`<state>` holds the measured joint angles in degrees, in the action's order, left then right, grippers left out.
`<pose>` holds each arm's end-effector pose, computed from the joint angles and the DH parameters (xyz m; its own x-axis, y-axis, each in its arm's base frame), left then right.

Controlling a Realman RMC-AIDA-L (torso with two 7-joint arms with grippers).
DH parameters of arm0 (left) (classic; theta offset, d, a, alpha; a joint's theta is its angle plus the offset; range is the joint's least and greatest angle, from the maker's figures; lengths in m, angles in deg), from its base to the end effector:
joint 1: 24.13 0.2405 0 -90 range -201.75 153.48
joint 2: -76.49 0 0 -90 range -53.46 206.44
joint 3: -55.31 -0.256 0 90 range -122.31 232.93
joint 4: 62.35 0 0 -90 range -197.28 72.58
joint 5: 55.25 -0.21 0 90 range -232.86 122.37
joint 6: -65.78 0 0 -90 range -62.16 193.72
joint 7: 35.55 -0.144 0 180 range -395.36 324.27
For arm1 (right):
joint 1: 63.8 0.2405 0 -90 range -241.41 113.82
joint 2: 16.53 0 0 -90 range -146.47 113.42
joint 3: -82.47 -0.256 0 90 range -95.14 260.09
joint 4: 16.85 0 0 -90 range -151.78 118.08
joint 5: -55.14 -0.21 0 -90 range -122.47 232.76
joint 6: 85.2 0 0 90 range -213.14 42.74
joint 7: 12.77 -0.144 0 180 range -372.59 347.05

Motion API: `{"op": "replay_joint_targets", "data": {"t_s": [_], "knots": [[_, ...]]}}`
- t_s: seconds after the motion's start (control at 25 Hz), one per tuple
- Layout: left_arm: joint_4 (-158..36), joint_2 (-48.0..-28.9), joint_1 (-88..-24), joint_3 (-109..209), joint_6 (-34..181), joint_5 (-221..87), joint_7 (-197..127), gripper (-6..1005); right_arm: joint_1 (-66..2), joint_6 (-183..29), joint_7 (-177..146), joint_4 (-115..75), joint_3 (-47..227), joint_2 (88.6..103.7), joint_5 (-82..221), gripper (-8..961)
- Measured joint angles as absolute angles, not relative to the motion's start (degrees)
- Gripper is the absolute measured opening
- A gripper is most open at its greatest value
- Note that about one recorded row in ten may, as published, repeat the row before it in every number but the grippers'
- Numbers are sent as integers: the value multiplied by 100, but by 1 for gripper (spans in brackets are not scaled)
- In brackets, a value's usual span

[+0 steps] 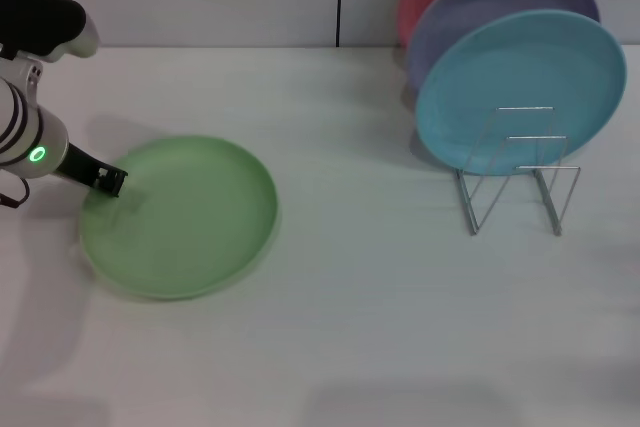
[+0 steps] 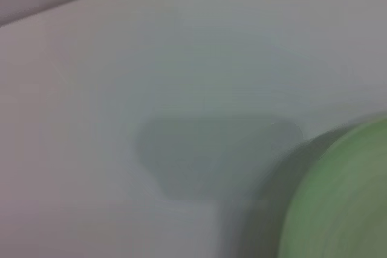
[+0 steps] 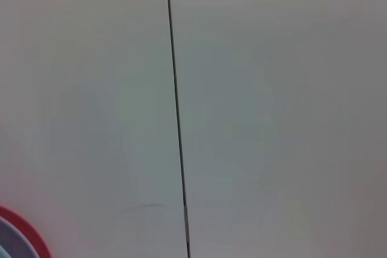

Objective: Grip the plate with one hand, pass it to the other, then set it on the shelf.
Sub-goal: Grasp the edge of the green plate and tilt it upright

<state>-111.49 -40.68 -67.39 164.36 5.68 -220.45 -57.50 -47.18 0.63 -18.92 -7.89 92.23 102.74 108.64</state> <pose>-0.2549 0.4283 0.0099 0.5752 0.8177 0.0222 0.5611 -0.3747 -0.7381 0.3861 0.2428 0.0283 0.6834 0.1599 -0.7123 -0.7251 0.2623 -0.6367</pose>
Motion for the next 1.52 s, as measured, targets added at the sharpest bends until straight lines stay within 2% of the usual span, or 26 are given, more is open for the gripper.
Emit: {"op": "replay_joint_targets", "data": {"t_s": [0.76,1.04,1.52], "knots": [[-11980,-4138,-6571,16581,210,-21712,-6117,71,-4838,1149,-2180,-779,9222,10254,11416,832],[-12529,-4138,-6301,16577,164,-21314,-6330,46,-4797,1373,-2619,-897,9223,10198,11848,832],[-13077,-4163,-6084,16478,148,-21148,-6326,36,-4300,1712,-4409,-2590,9225,10259,12874,834]]}}
